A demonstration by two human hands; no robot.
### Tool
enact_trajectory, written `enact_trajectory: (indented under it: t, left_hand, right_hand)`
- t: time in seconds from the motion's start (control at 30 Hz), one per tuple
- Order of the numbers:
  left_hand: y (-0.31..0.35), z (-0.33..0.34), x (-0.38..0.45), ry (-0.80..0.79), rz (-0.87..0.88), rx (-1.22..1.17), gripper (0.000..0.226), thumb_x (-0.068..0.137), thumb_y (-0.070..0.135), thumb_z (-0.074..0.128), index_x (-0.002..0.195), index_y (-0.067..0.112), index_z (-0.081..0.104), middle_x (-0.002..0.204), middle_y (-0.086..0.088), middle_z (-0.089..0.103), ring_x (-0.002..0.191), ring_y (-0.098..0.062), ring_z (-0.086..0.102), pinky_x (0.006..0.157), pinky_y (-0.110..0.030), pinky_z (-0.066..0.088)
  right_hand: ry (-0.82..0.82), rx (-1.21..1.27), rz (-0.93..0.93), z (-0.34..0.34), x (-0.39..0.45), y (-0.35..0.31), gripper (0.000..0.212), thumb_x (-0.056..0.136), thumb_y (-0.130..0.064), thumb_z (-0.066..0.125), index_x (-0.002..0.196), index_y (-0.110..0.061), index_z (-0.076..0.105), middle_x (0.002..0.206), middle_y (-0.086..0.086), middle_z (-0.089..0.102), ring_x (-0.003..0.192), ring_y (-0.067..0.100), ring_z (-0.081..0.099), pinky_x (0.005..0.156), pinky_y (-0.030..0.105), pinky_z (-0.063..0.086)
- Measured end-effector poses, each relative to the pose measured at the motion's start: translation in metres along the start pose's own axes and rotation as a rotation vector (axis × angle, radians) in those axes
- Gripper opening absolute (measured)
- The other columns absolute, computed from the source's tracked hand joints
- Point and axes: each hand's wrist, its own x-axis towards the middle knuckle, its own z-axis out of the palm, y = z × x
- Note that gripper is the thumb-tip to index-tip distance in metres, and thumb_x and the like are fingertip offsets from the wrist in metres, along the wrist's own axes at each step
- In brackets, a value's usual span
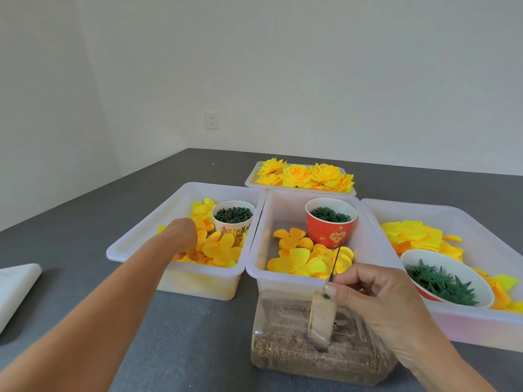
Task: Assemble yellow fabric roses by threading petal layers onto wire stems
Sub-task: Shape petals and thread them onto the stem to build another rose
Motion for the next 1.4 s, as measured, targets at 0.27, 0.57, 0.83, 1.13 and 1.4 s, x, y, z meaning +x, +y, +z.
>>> enact_trajectory:
  t: [0.27,0.57,0.83,1.13,1.4]
  left_hand:
    - [-0.011,-0.010,0.002,0.037,-0.058,-0.184,0.014,0.082,0.014,0.069,0.088,0.008,0.059,0.057,-0.001,0.063,0.064,-0.020,0.064,0.060,-0.021,0.053]
    - [-0.008,-0.002,-0.007,-0.095,-0.063,-0.034,0.028,0.081,0.026,0.070,0.065,0.010,0.054,0.065,-0.002,0.054,0.063,-0.018,0.053,0.053,-0.022,0.042]
    - [-0.007,-0.027,-0.019,-0.052,-0.072,-0.187,0.025,0.084,0.004,0.063,0.108,0.005,0.063,0.082,-0.010,0.060,0.062,-0.017,0.056,0.060,-0.021,0.048]
    - [0.005,-0.041,-0.025,0.214,0.101,-0.982,0.023,0.078,-0.004,0.070,0.068,0.010,0.055,0.062,-0.008,0.057,0.040,-0.006,0.055,0.056,-0.024,0.044]
    - [0.029,-0.041,-0.041,0.246,0.227,-1.409,0.018,0.082,-0.005,0.065,0.072,0.008,0.056,0.049,0.002,0.064,0.043,-0.007,0.061,0.043,-0.018,0.050]
  right_hand:
    - [0.011,0.000,-0.002,0.001,0.000,0.002,0.017,0.052,-0.032,0.075,0.067,-0.023,0.074,0.067,0.002,0.071,0.061,0.007,0.059,0.064,0.024,0.049]
    - [0.012,-0.005,0.001,0.001,-0.001,0.002,0.011,0.064,-0.009,0.079,0.066,-0.019,0.074,0.065,0.003,0.070,0.059,0.005,0.056,0.058,0.017,0.047]
    - [-0.001,-0.003,0.001,0.001,-0.001,0.001,0.008,0.062,-0.017,0.079,0.067,-0.021,0.074,0.065,0.003,0.069,0.059,0.005,0.056,0.059,0.018,0.047]
    - [0.010,0.008,-0.004,0.002,-0.001,0.002,0.023,0.050,-0.038,0.074,0.068,-0.024,0.074,0.067,0.004,0.071,0.062,0.009,0.058,0.064,0.025,0.050]
    - [-0.002,0.014,0.005,0.002,0.000,0.002,0.024,0.050,-0.039,0.075,0.068,-0.023,0.075,0.067,0.004,0.071,0.062,0.008,0.058,0.065,0.027,0.048]
